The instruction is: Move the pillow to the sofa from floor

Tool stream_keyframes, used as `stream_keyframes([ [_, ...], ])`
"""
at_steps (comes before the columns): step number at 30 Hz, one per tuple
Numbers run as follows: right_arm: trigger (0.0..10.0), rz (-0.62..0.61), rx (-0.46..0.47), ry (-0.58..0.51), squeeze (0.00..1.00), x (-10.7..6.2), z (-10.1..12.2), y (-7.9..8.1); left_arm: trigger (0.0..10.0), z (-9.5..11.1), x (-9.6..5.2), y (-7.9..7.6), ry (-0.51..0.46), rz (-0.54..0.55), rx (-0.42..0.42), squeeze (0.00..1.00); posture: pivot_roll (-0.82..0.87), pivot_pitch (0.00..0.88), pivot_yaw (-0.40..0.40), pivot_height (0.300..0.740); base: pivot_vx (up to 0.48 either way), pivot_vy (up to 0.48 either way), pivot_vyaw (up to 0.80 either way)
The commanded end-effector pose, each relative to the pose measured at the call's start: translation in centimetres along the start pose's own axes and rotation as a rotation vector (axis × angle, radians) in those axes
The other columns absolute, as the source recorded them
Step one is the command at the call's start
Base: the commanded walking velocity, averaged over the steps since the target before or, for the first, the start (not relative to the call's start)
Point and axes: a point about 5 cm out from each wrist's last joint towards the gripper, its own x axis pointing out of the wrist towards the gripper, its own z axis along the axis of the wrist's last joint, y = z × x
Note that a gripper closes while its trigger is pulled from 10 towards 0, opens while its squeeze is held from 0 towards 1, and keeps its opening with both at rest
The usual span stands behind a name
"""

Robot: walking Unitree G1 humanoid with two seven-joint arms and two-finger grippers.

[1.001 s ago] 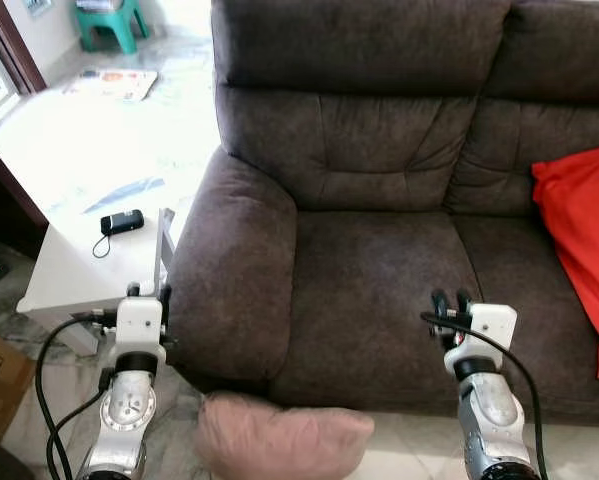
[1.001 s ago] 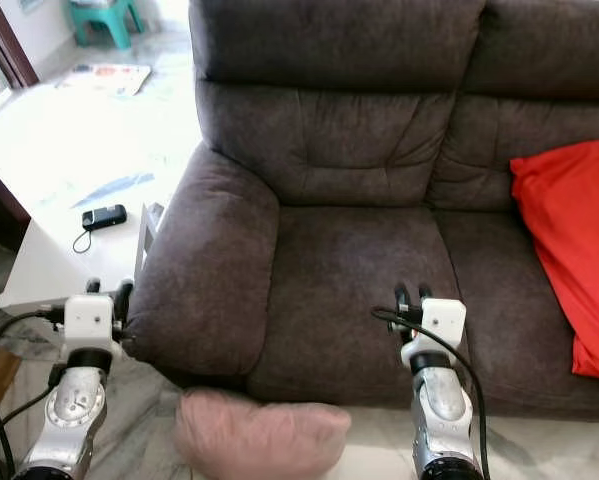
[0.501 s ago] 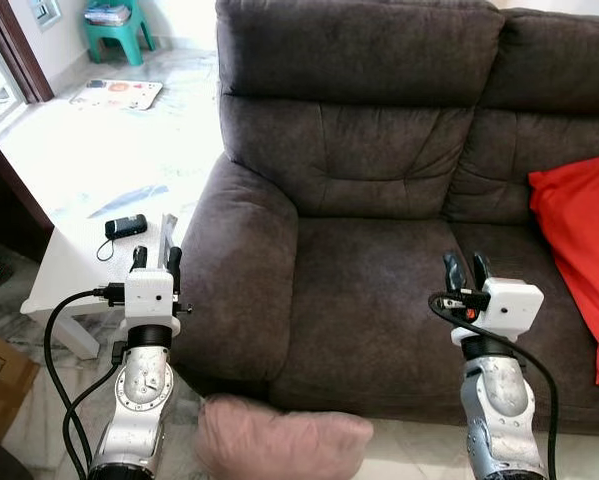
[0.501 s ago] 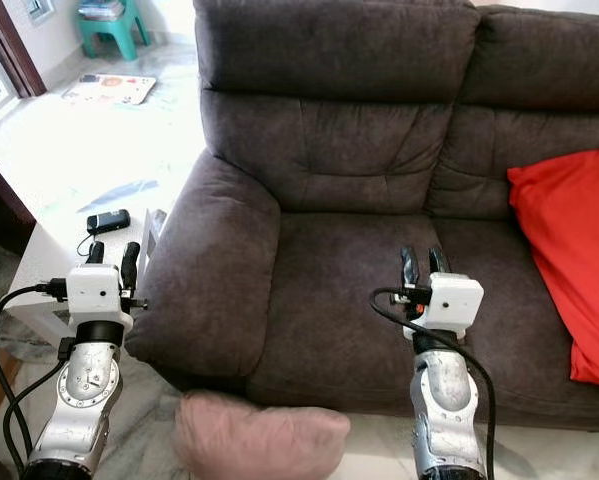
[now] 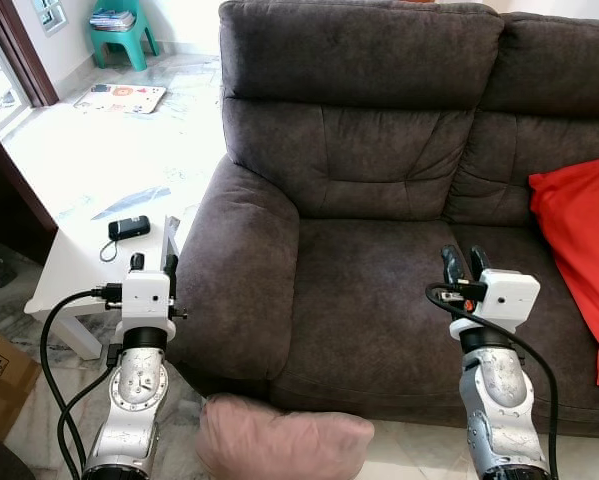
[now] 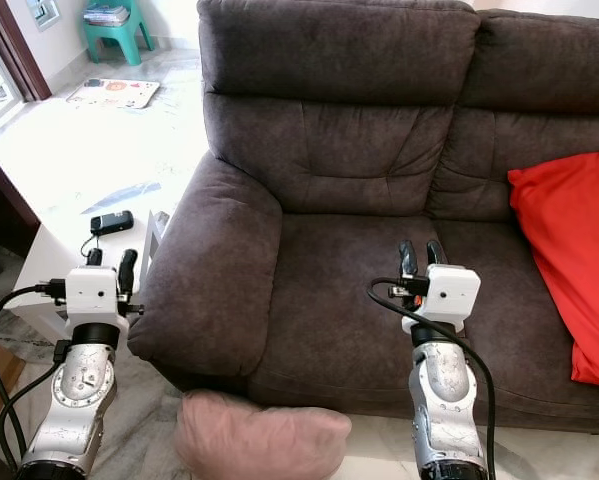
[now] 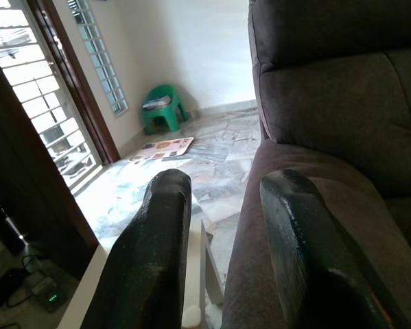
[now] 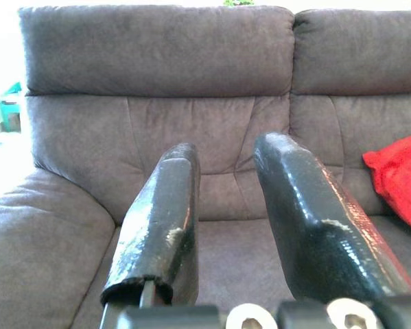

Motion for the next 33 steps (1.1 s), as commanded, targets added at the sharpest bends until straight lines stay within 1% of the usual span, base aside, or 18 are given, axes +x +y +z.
stream_keyframes([
  [1,10.0,-0.009,0.004,-0.011,0.0,0.31,0.53,-0.17,10.0,0.57,0.41,0.31,-0.017,0.008,-0.015,0.0,-0.03,0.077,-0.024,0.74,0.0,0.0,0.0],
  [20,10.0,-0.011,-0.009,0.044,0.0,1.02,0.37,-0.32,10.0,0.33,0.42,0.51,0.003,0.002,-0.029,0.0,-0.03,0.092,-0.033,0.736,0.0,0.0,0.0],
  [22,10.0,-0.011,-0.009,0.044,0.0,1.02,0.37,-0.32,10.0,0.33,0.42,0.51,0.003,0.002,-0.029,0.0,-0.03,0.092,-0.033,0.736,0.0,0.0,0.0],
  [27,10.0,-0.006,-0.007,0.043,0.0,1.17,0.41,-0.17,10.0,0.22,0.4,0.56,0.009,0.0,-0.032,0.0,-0.03,0.093,-0.032,0.712,0.0,0.0,0.0],
  [30,10.0,-0.004,-0.005,0.042,0.0,1.19,0.43,-0.15,10.0,0.22,0.4,0.56,0.009,0.0,-0.032,0.0,-0.03,0.094,-0.032,0.712,0.0,0.0,0.0],
  [33,10.0,0.009,0.023,0.008,0.0,1.12,0.79,0.09,10.0,0.21,0.41,0.55,0.013,-0.001,-0.036,0.0,-0.03,0.092,-0.032,0.712,0.0,0.0,0.0],
])
